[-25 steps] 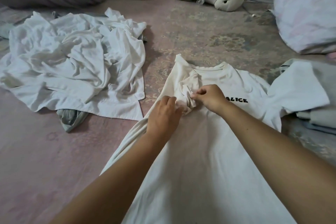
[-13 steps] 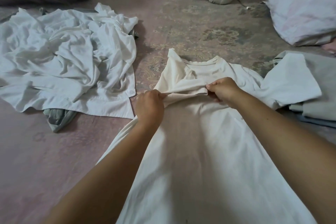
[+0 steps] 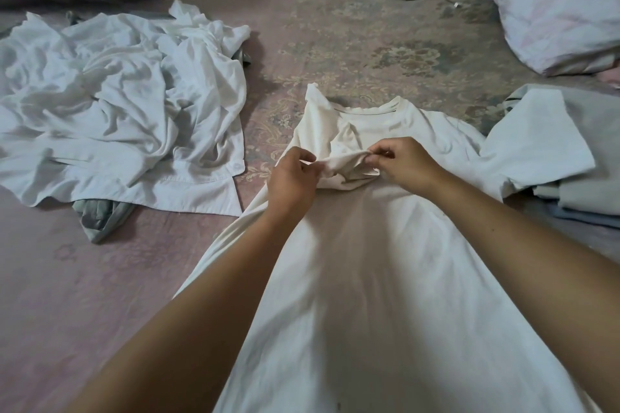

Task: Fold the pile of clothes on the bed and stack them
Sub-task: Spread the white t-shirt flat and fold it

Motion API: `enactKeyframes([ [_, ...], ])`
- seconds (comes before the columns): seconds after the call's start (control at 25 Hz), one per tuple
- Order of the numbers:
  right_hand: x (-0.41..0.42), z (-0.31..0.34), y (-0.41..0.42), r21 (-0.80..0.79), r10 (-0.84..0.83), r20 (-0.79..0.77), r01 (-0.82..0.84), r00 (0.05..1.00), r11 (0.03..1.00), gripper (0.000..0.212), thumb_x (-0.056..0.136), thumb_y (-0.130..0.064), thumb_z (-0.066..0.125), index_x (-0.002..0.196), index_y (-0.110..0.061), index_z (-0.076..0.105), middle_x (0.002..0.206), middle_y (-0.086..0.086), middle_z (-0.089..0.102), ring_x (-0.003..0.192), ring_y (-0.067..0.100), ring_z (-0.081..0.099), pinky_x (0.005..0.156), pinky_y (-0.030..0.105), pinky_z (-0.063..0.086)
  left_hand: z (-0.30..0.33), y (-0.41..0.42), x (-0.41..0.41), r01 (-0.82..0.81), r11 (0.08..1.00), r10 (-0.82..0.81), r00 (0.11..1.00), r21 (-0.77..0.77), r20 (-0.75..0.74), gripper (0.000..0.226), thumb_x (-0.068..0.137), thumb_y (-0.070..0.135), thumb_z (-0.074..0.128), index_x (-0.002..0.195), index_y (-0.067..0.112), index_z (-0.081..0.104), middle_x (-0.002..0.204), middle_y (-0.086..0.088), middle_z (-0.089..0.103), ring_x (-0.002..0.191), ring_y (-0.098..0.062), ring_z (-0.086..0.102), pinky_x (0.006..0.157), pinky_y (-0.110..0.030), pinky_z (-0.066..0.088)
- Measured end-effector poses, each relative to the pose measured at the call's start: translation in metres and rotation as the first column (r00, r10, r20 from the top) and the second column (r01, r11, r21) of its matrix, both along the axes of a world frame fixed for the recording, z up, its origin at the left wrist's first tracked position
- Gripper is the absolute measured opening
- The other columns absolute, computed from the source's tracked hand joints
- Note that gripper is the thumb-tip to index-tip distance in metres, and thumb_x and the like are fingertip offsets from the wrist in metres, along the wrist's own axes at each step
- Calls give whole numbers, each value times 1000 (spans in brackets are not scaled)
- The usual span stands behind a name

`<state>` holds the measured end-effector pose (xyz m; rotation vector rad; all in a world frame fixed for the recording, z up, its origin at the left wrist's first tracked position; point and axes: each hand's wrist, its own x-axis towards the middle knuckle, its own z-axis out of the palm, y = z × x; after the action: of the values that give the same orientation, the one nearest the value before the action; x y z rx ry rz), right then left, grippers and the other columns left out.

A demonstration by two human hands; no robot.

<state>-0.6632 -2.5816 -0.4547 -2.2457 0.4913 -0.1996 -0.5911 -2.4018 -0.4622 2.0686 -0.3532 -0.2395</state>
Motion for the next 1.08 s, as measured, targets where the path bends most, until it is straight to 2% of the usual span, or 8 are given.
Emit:
enactKeyframes([
  [0.12,-6,9,-5,295,-56,-25,60,998,954,14,91,-6,59,102,-4,67,81,3,64,71,8,56,73,21,46,-5,4,3,32,999,-32,999,-22,-17,18,92,20,58,96,16,41,68,2,57,69,-21,51,67,-32,37],
  [0.24,-11,9,-6,559,-62,-51,80,997,825,13,94,-5,53,97,-10,65,86,4,66,69,6,63,68,19,52,-11,11,4,119,992,-124,987,52,106,12,87,15,64,91,11,53,78,-3,61,77,-23,54,66,-31,35],
  [0.36,-14,10,-2,630,-59,-63,86,996,772,18,98,-7,47,93,-16,62,87,3,64,71,11,60,63,23,52,-21,14,3,128,959,-253,785,251,565,13,71,0,74,77,3,63,80,-11,56,76,-29,56,58,-29,35],
  [0.44,-15,12,-1,693,-79,-55,95,995,715,18,99,-11,45,95,-15,63,88,5,64,76,15,60,63,26,55,-26,11,2,197,918,-384,658,345,648,11,66,-5,72,68,3,64,73,-12,56,66,-32,57,47,-31,43],
  [0.56,-20,15,-2,578,-47,-71,80,996,812,10,90,-17,63,100,-17,64,90,5,65,77,15,63,62,23,55,-31,10,-1,229,892,-437,653,389,618,12,72,-1,61,65,6,67,70,-11,59,66,-33,57,51,-36,49],
  [0.68,-27,11,-2,198,-40,-70,53,997,979,25,81,-5,70,101,-18,63,91,-2,62,74,8,59,57,11,48,-29,10,-10,176,924,-327,825,339,461,24,92,19,55,78,8,71,84,-13,65,85,-34,55,72,-38,41],
  [0.88,-33,9,1,27,-208,147,207,967,978,5,82,-6,65,80,-10,66,78,-3,60,62,0,52,57,5,40,-28,6,-24,44,892,-278,838,450,469,40,88,48,58,94,9,64,95,-8,67,98,-30,55,82,-38,35],
  [1.08,-32,16,-6,483,-531,43,448,846,752,16,81,-9,69,67,-11,63,66,2,59,58,11,54,53,19,50,-35,18,-21,101,887,-384,703,451,599,28,62,11,81,67,9,53,64,-7,59,61,-30,59,56,-34,41],
])
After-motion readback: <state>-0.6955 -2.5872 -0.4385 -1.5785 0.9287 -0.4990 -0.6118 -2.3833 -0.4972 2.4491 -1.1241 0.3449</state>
